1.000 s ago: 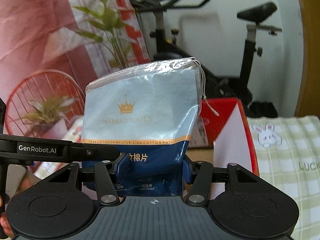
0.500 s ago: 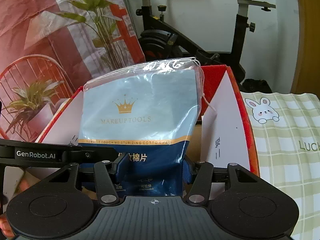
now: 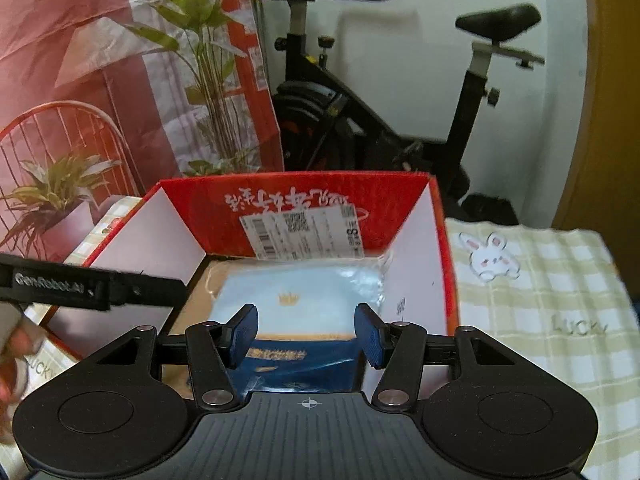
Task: Organize soft objects
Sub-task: 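Lower the bag into the red box and open both grippers, then move both grippers back to the orange floral pouch on the pile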
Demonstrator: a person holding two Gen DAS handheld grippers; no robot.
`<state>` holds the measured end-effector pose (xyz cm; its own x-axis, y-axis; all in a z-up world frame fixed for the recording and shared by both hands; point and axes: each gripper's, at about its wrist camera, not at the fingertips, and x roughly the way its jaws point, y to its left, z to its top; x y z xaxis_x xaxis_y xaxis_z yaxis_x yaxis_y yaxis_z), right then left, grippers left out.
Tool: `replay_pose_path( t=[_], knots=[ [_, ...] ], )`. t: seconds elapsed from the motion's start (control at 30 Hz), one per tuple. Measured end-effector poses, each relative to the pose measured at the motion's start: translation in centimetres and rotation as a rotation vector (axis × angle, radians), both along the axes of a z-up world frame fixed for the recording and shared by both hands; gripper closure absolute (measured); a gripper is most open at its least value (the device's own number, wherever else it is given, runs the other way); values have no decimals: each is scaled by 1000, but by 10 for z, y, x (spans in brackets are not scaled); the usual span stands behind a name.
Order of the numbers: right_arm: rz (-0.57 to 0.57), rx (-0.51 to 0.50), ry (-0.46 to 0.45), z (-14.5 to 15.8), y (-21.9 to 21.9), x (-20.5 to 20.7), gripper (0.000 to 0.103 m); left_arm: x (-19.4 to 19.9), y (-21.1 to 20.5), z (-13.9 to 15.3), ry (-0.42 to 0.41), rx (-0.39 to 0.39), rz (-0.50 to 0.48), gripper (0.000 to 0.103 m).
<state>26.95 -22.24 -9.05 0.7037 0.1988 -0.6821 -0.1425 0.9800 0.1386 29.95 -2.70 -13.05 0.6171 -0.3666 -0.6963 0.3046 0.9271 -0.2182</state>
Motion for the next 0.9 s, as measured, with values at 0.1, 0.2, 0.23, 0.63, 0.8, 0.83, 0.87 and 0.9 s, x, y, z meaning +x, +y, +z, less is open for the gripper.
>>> replay_pose_path(
  t=[0.1, 0.2, 0.23, 0.63, 0.8, 0.83, 0.87, 0.9],
  knots=[
    [7, -18, -25, 12, 1, -9, 53, -9, 3, 13, -42, 21, 6, 38],
    [11, -27, -51, 23, 2, -21, 53, -21, 9, 26, -77, 27, 14, 38],
    [13, -33, -60, 26, 2, -25, 53, -26, 11, 31, -90, 32, 17, 38],
    [56, -50, -138, 52, 13, -86, 53, -95, 35, 62, -201, 75, 62, 38],
    [73, -65, -154, 52, 18, -114, 53, -125, 45, 63, -220, 99, 80, 38],
    [74, -62, -156, 51, 18, -119, 53, -131, 48, 62, -225, 104, 87, 38],
    [72, -56, -159, 51, 18, -124, 53, -137, 52, 62, -227, 106, 92, 38],
    [68, -46, -160, 50, 18, -129, 53, -142, 54, 62, -229, 109, 98, 38]
  ],
)
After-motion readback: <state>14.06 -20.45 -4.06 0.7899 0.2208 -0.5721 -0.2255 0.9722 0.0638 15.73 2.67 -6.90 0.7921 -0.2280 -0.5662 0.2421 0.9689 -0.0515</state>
